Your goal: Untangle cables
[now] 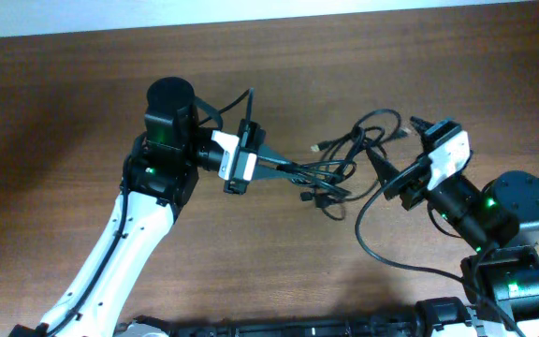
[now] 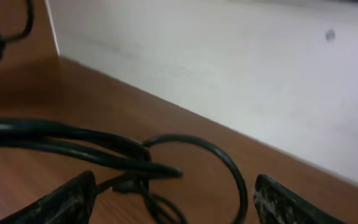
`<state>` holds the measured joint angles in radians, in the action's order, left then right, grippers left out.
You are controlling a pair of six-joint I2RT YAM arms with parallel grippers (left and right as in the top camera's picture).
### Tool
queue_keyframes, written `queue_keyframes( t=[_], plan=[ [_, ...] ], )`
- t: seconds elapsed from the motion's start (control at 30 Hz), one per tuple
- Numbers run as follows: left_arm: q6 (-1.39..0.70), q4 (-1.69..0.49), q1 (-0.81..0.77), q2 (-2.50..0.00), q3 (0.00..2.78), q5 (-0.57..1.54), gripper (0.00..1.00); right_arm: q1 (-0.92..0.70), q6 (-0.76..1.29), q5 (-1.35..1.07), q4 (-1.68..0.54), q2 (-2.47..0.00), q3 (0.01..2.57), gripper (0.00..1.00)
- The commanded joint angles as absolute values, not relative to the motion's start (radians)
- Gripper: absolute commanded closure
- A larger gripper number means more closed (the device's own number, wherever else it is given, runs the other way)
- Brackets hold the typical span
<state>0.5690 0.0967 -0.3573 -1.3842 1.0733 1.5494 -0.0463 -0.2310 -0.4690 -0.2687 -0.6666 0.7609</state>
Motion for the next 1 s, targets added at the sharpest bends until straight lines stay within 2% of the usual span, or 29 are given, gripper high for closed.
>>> queue_keyframes(
  t=[0.0,0.1,0.37,0.57,0.63,0.73,0.97],
  plan=[
    [0.588,0.075,-0.362,-1.38,1.082,1.573,1.0,-0.043,-0.41,-0.347,-0.269,-0.664,0.769,0.25],
    [0.588,0.068,-0.36,-1.38,1.082,1.572,1.0,-0.043,-0.415,-0.248,-0.269,-0.663,0.769,0.27],
    [0.588,0.061,-0.318,-1.38,1.082,1.573,1.0,-0.044,-0.458,-0.251,-0.293,-0.664,0.769,0.27],
    [0.589,0.059,-0.371,-1.38,1.082,1.573,1.0,-0.043,-0.511,-0.255,-0.29,-0.685,0.769,0.27],
    [0.589,0.059,-0.39,-1.38,1.082,1.573,1.0,-0.043,-0.521,-0.253,-0.287,-0.706,0.769,0.3],
    [0.589,0.058,-0.408,-1.38,1.082,1.573,1.0,-0.043,-0.552,-0.253,-0.266,-0.749,0.769,0.43],
    [0.589,0.058,-0.413,-1.38,1.082,1.573,1.0,-0.044,-0.573,-0.281,-0.2,-0.799,0.769,0.44]
  ],
)
